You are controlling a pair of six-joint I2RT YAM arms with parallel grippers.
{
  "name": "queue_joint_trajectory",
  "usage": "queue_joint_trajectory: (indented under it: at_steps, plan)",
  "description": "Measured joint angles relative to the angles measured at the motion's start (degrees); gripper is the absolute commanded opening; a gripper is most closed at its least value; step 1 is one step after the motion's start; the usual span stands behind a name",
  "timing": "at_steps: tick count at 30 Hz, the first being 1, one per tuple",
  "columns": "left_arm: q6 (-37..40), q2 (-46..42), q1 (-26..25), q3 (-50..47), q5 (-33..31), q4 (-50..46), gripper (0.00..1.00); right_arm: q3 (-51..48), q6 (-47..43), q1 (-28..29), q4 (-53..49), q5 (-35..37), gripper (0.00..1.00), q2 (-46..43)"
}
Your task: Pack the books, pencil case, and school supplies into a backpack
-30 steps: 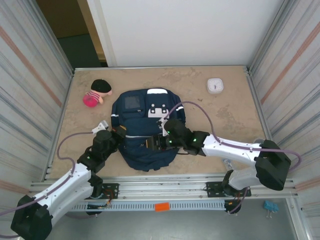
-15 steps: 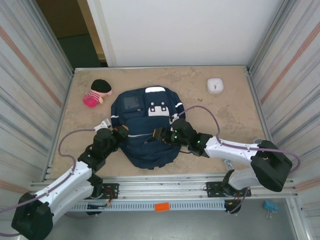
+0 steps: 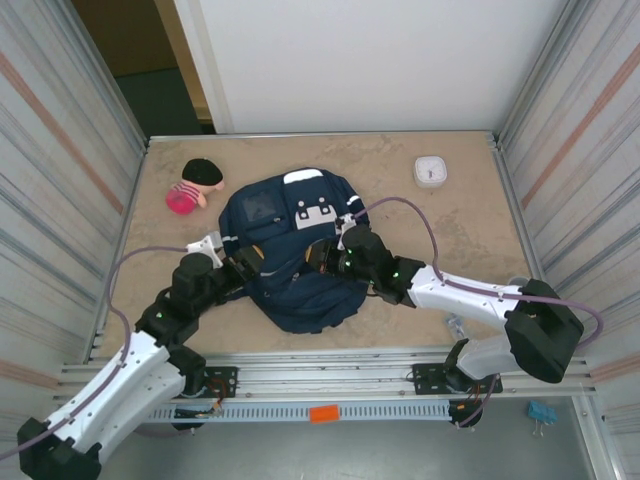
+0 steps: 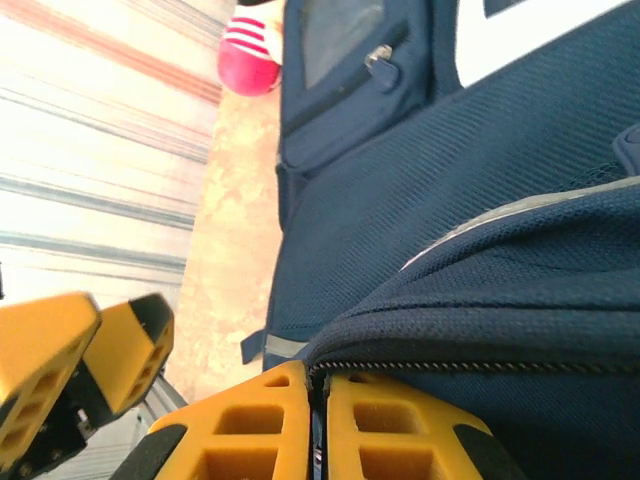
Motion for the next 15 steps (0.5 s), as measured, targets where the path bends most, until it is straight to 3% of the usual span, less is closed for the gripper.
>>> queue_joint_trajectory:
  at_steps: [6,10,15]
  plan:
    - [2.25,-2.62,-9.7,2.25,-1.14,-6.88,0.55,2.95,-3.82,0.07,-1.95,-0.09,0.04,0.57]
    - [2.25,0.09,-15.56,2.27,-2.4,-9.01,0.55,4.48,-5.51,0.44,-3.34,-0.09,0.04,1.27]
    - [2.32,5.35,-18.56,2.27,-4.15,-8.98,0.55,5.33,-6.99,0.81,-4.09,-0.24,0.04,1.46]
